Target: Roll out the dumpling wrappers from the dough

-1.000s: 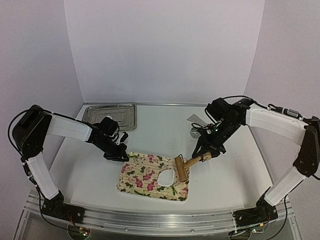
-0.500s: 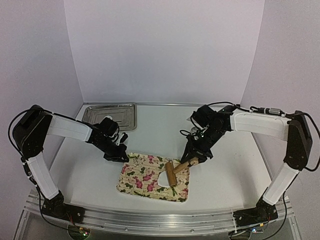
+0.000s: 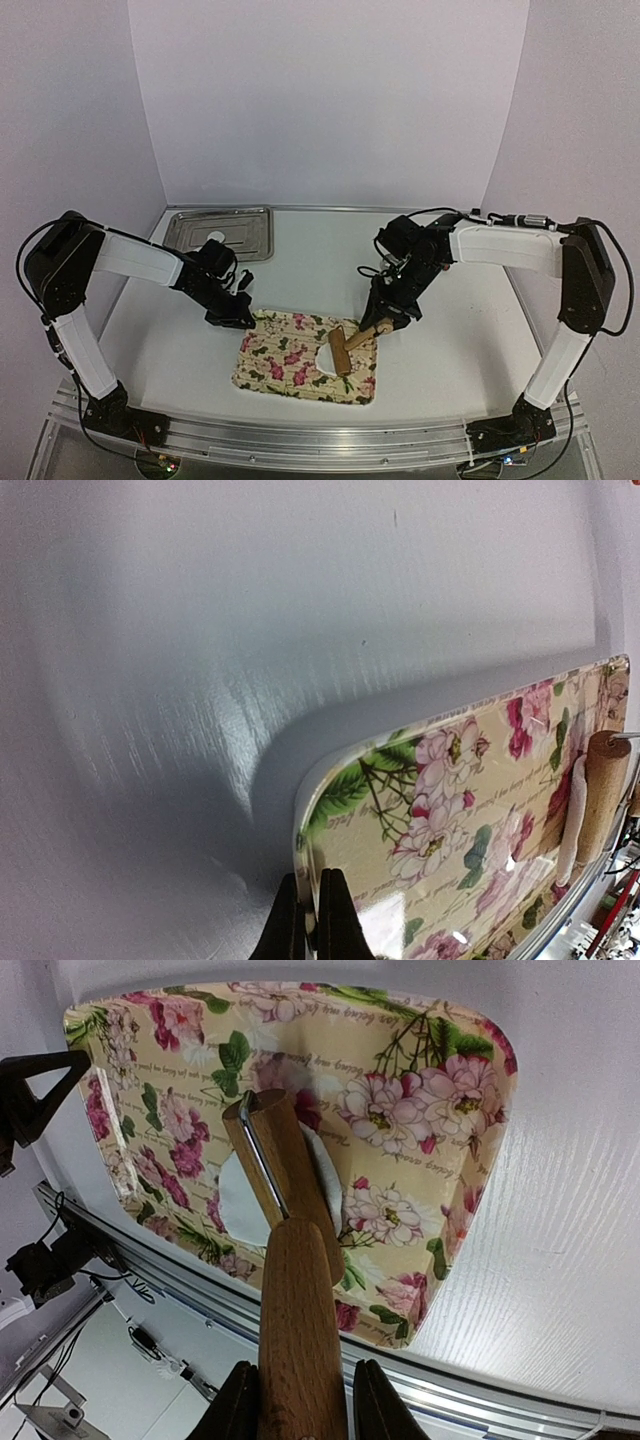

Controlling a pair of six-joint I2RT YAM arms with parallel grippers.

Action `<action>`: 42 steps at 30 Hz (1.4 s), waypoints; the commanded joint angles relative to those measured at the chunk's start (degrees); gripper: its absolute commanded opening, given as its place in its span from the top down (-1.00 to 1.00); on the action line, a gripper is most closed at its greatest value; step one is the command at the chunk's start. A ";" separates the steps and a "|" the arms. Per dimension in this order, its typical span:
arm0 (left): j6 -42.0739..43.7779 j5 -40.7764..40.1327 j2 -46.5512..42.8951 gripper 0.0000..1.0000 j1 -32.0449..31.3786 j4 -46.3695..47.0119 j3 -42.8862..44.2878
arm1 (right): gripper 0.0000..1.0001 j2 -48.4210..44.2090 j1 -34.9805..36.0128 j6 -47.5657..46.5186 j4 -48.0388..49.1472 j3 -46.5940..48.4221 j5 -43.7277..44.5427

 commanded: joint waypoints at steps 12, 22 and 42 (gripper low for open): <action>-0.65 0.14 -2.67 1.00 0.11 2.07 -0.27 | 1.00 11.06 6.19 1.83 -11.35 -3.24 17.10; -0.88 0.62 -2.38 1.00 0.12 2.59 -0.55 | 1.00 14.45 7.98 3.50 -10.83 -2.21 18.34; -1.15 1.53 -1.58 1.00 0.12 3.10 -0.71 | 1.00 17.86 9.79 5.56 -10.04 -2.71 20.07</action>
